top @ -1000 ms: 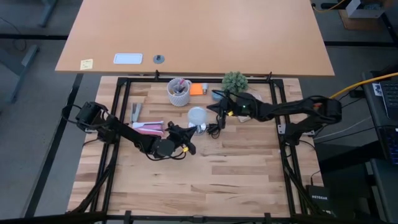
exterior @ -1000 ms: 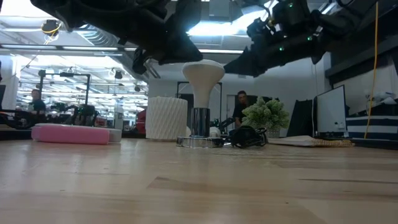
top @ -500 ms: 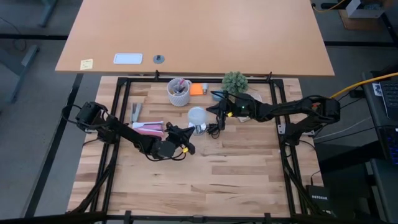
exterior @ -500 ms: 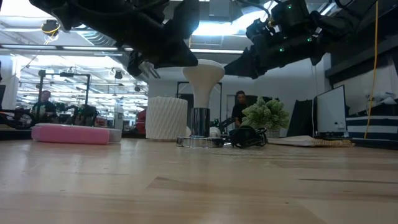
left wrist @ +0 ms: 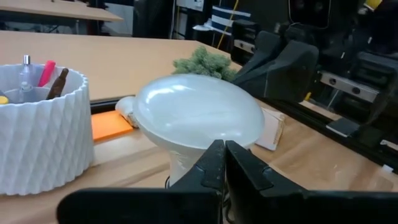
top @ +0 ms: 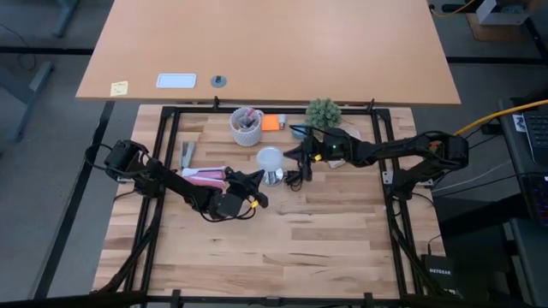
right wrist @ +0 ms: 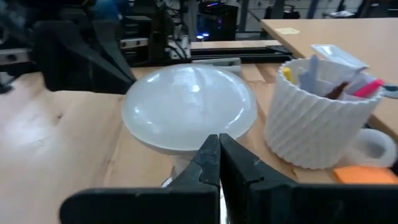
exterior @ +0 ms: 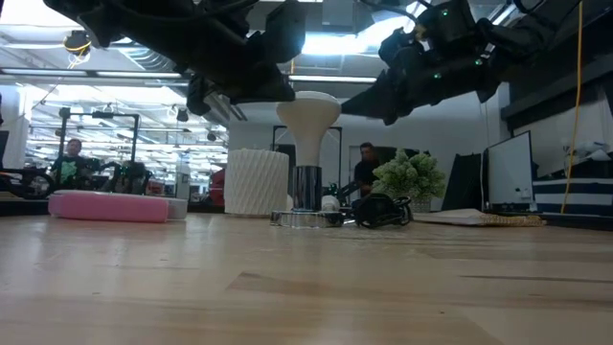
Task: Screw lightbulb
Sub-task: Insert the white light bulb into the silver lamp
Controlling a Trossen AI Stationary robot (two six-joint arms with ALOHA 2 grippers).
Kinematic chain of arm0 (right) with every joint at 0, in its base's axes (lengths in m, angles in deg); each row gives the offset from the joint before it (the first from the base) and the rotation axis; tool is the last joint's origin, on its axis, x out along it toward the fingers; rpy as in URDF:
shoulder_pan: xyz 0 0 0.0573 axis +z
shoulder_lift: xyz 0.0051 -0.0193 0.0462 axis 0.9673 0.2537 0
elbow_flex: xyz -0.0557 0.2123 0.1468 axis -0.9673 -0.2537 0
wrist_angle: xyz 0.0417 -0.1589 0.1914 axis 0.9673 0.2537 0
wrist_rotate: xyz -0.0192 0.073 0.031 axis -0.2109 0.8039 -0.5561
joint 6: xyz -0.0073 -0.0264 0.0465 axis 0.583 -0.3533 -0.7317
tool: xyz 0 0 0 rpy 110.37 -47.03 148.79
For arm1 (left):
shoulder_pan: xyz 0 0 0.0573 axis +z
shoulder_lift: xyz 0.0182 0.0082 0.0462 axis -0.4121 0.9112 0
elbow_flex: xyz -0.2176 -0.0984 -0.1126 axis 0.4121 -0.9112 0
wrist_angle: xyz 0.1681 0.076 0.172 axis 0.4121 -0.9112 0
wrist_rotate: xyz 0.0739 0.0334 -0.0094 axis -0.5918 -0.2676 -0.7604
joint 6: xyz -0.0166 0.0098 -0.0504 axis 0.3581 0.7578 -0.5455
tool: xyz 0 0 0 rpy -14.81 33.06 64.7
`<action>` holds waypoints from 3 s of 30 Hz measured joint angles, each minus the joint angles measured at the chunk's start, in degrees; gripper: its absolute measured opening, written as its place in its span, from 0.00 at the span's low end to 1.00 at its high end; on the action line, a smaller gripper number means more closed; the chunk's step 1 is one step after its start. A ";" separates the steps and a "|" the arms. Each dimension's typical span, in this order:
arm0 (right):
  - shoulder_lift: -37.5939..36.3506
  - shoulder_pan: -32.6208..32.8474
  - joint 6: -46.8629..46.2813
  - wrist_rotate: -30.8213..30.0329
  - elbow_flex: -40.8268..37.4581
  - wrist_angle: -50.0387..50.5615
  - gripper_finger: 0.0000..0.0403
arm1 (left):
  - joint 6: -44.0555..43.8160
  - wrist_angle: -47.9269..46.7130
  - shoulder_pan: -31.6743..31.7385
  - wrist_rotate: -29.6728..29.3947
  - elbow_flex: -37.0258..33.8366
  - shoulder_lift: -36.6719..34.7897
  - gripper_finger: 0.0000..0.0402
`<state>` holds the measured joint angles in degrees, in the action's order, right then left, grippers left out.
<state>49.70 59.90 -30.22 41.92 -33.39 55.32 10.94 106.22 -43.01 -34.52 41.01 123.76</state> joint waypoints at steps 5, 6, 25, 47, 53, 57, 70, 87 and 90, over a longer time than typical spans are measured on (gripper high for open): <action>-0.02 0.00 -0.98 2.20 -0.03 0.00 0.01 | -0.49 -0.06 -0.02 -0.57 0.00 0.00 0.01; -0.02 0.00 -1.39 2.61 -0.03 0.00 0.01 | -0.89 -0.24 -0.02 -0.76 0.00 -0.02 0.01; -0.02 4.68 -1.11 6.56 -0.05 -0.22 0.01 | -6.79 -4.43 -0.58 -2.11 0.00 0.00 0.01; -0.02 4.55 -2.10 6.44 -0.05 -0.02 0.01 | -1.26 -4.09 -7.63 -8.36 0.00 0.00 0.01; -0.02 4.50 -9.32 6.42 -0.05 -0.49 0.01 | -8.18 -4.09 -7.61 -8.35 0.00 0.00 0.01; -0.02 4.50 -9.54 6.42 -0.05 -0.89 0.01 | -11.23 -4.14 -7.61 -8.31 0.00 0.00 0.01; -0.02 4.50 -5.12 5.90 -0.04 -0.60 0.01 | -5.09 -4.14 -7.48 -8.26 0.00 0.00 0.01; -0.02 4.52 -9.67 5.94 -0.03 1.08 0.01 | -7.12 -4.05 -6.71 -3.52 0.00 0.00 0.01; -0.02 4.52 -9.45 5.80 -0.03 0.95 0.01 | -8.75 -4.12 -6.90 -3.09 0.00 0.00 0.01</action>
<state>49.69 64.43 -39.67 47.72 -33.42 56.27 2.19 102.11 -49.92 -37.60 41.01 123.76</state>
